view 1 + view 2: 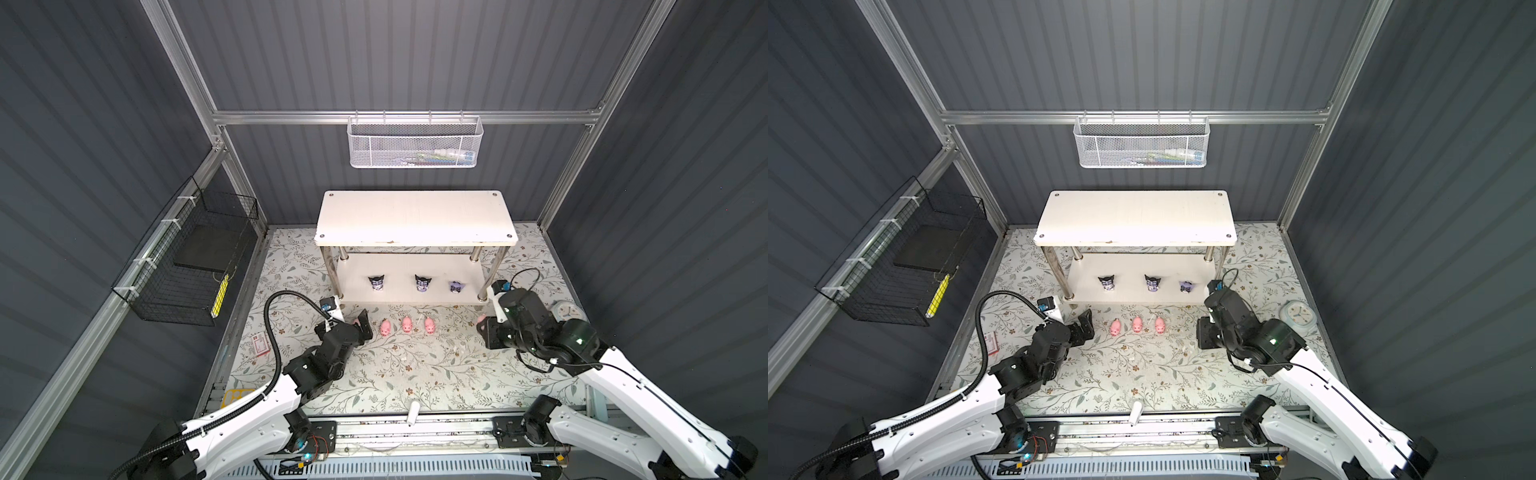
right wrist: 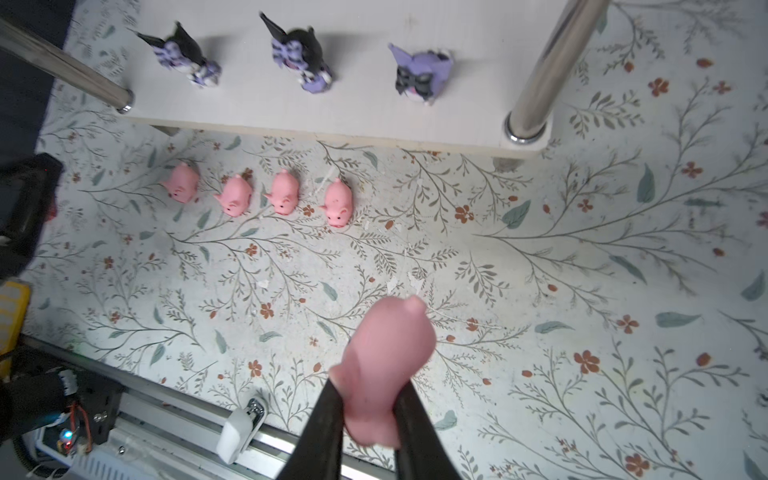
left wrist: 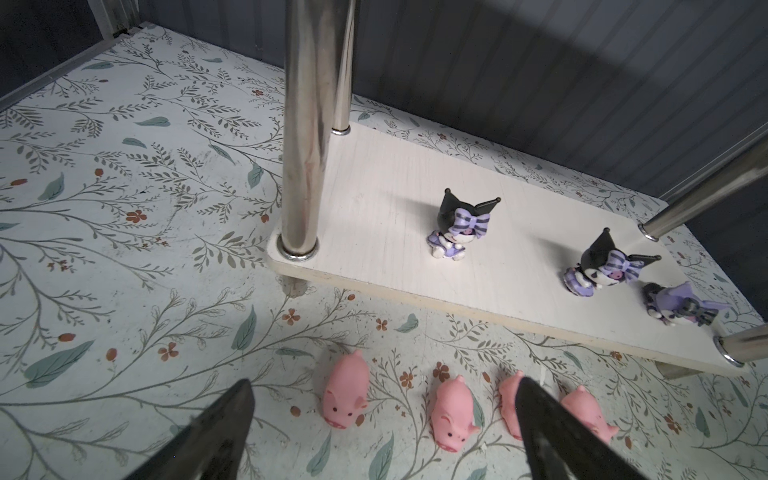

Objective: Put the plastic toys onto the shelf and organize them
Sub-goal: 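Lift the pink pig with the right gripper up over the top shelf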

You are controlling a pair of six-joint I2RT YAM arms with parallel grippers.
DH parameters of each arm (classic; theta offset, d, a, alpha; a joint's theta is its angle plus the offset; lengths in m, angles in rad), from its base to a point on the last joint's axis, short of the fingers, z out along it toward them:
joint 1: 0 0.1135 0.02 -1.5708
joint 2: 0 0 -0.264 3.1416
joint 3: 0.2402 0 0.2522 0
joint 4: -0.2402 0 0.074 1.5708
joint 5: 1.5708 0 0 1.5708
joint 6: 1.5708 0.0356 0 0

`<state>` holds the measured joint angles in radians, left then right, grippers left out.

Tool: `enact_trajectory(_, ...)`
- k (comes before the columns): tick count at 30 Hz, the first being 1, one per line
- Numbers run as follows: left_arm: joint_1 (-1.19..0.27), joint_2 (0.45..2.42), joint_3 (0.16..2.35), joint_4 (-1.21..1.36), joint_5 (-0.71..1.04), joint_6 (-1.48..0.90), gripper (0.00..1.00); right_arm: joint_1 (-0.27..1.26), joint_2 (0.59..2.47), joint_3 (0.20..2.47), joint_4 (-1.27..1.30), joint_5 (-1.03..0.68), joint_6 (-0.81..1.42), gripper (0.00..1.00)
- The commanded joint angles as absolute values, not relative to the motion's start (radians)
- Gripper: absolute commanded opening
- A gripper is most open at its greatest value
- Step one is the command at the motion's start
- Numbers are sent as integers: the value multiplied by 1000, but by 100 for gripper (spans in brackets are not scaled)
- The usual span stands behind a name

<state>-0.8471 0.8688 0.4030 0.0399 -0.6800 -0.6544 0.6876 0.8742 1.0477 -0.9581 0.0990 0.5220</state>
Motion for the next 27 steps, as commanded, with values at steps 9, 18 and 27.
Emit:
enact_trajectory(9, -826, 864, 374, 76, -663, -627, 98, 686, 950, 1484, -1255, 121, 355, 23)
enact_trajectory(18, -815, 844, 358, 86, -653, -626, 98, 685, 1087, 1750, -1210, 206, 207, 24)
enact_trajectory(27, -807, 841, 339, 121, -626, -631, 98, 615, 1229, 1835, -1063, 190, 97, 24)
